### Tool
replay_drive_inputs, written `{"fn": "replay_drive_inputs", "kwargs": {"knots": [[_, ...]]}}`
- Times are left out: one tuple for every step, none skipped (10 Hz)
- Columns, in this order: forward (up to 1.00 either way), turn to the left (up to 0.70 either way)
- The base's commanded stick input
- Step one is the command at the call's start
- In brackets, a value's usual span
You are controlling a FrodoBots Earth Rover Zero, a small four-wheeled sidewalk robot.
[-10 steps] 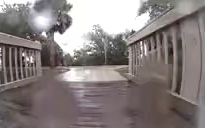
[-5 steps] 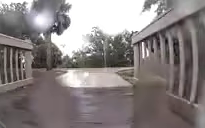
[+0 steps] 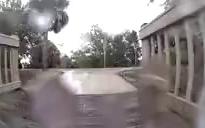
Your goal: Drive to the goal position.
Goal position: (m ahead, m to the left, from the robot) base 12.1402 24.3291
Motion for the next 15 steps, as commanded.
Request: {"fn": "replay_drive_inputs", "kwargs": {"knots": [[0.85,0.00],[0.85,0.00],[0.85,0.00],[0.85,0.00],[0.85,0.00],[0.85,0.00],[0.85,0.00],[0.85,0.00],[0.85,0.00],[0.85,0.00],[0.85,0.00],[0.85,0.00],[0.85,0.00],[0.85,0.00],[0.85,0.00]]}}
